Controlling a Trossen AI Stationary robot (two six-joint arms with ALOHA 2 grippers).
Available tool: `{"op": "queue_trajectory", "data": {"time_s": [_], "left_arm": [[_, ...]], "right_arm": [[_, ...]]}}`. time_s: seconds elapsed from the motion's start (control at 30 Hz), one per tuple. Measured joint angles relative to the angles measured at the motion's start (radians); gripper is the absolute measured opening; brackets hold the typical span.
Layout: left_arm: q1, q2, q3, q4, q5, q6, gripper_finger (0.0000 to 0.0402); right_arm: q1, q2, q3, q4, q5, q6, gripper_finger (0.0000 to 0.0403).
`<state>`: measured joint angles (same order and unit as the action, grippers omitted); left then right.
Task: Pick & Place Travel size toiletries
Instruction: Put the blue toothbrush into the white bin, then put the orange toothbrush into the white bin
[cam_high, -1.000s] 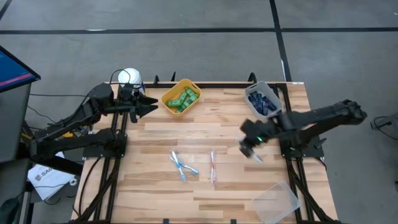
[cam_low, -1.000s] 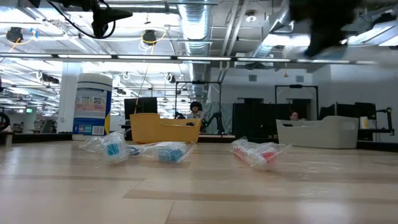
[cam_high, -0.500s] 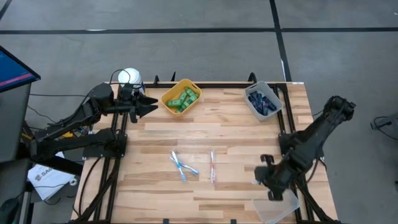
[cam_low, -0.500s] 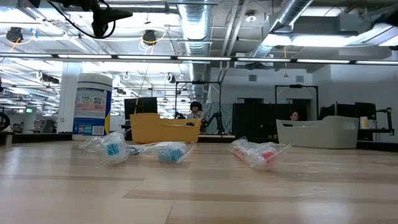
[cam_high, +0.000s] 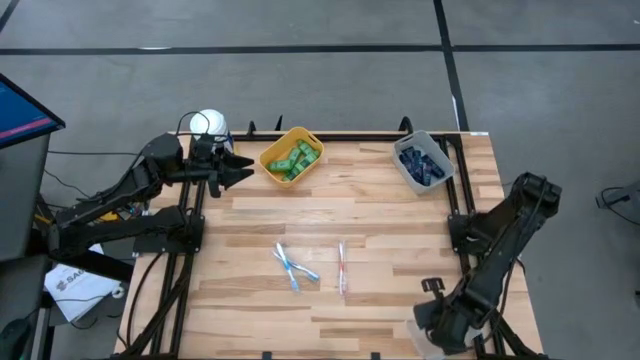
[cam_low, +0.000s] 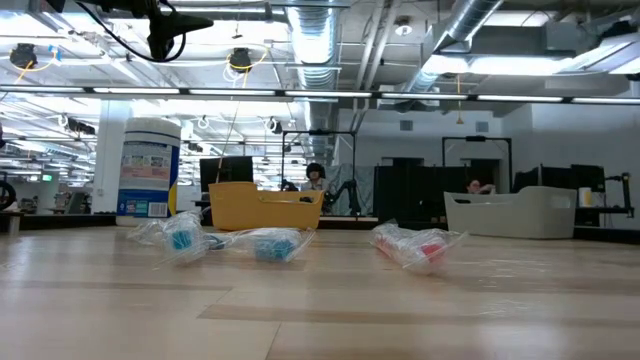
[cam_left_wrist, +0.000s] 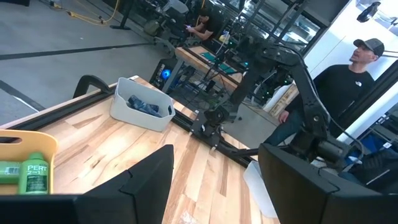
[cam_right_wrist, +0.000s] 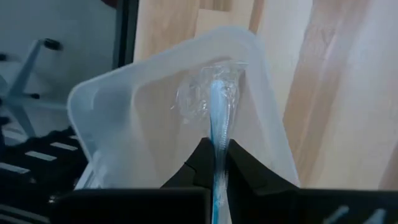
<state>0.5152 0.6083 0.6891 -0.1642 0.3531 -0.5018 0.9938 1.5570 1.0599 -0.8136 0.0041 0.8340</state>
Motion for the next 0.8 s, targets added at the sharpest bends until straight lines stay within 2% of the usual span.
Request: {"op": "queue_trajectory", "data": {"time_s": [0.1, 0.2, 0.5, 0.63, 0.8], "left_arm": [[0.0, 0.0, 0.0, 0.0, 0.0, 0.0, 0.0232], [0.0, 0.0, 0.0, 0.0, 0.0, 0.0, 0.0232], [0.0, 0.0, 0.0, 0.0, 0.0, -0.001, 0.0232], [0.0, 0.0, 0.0, 0.0, 0.008, 0.01, 0.0232], [-0.016, -0.027, -0.003, -0.003, 0.056, 0.117, 0.0208]], "right_arm": [[0.0, 0.041, 0.01, -0.002, -0.008, -0.004, 0.0012], [-0.001, 0.073, 0.026, -0.005, -0.008, -0.003, 0.0036], [-0.024, 0.054, 0.127, -0.076, -0.008, -0.098, 0.0161], [-0.078, 0.027, 0.195, -0.182, -0.004, -0.093, 0.0217], [-0.187, 0.002, 0.269, -0.211, 0.039, -0.093, 0.0237]]}}
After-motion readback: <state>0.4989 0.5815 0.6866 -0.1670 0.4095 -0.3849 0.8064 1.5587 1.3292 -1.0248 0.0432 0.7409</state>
